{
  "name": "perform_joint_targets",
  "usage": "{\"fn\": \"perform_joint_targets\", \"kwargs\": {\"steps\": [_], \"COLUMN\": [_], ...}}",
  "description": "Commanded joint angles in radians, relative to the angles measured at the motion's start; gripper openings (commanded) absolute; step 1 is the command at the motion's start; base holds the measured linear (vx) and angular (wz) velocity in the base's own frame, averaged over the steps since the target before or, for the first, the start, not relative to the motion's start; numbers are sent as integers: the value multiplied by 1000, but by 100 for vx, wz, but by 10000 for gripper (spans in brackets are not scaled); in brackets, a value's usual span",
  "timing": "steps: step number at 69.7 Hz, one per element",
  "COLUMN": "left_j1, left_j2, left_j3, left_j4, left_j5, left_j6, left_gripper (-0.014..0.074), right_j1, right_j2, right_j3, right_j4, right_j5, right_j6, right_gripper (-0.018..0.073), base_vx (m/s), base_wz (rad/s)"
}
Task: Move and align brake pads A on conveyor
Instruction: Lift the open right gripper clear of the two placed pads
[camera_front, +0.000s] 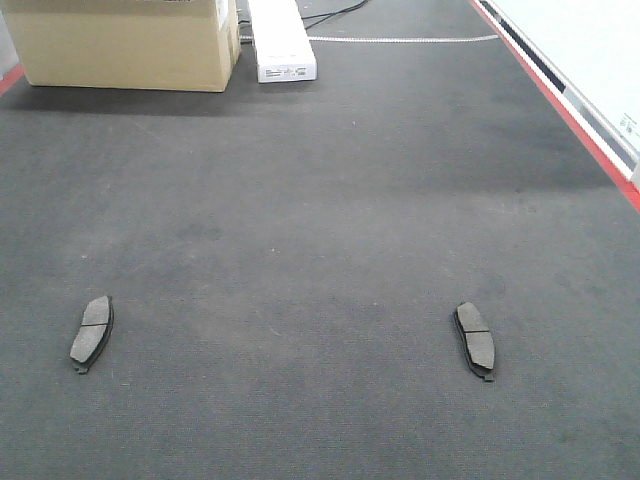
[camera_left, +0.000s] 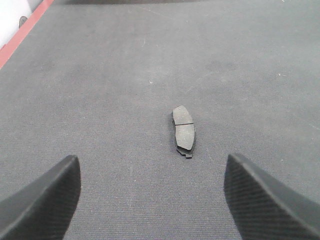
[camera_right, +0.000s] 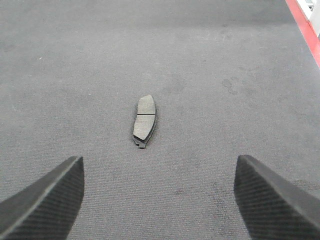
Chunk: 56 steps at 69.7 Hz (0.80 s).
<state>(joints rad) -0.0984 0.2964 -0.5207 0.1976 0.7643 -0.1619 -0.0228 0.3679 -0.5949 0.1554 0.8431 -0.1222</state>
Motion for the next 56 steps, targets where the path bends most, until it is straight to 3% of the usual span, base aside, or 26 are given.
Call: {"fn": "perform_joint_targets", "kwargs": {"steps": [1,56], "left_j1": [1,1], "left_j2": [9,9], "left_j3": [-24,-24], "left_j4": [10,10], "left_j5": [-69,-69], "left_j6": [-2,-2], "left_gripper": [554,554], "right_j1": [-7,-7], "right_j2": [9,9], "right_j3": [-27,-27], "right_j4": [0,0], "right_j5": [-63,-63], "right_j6": [-8,-8], "right_gripper": [578,578], "base_vx": [0,0], "base_wz": [0,0]}}
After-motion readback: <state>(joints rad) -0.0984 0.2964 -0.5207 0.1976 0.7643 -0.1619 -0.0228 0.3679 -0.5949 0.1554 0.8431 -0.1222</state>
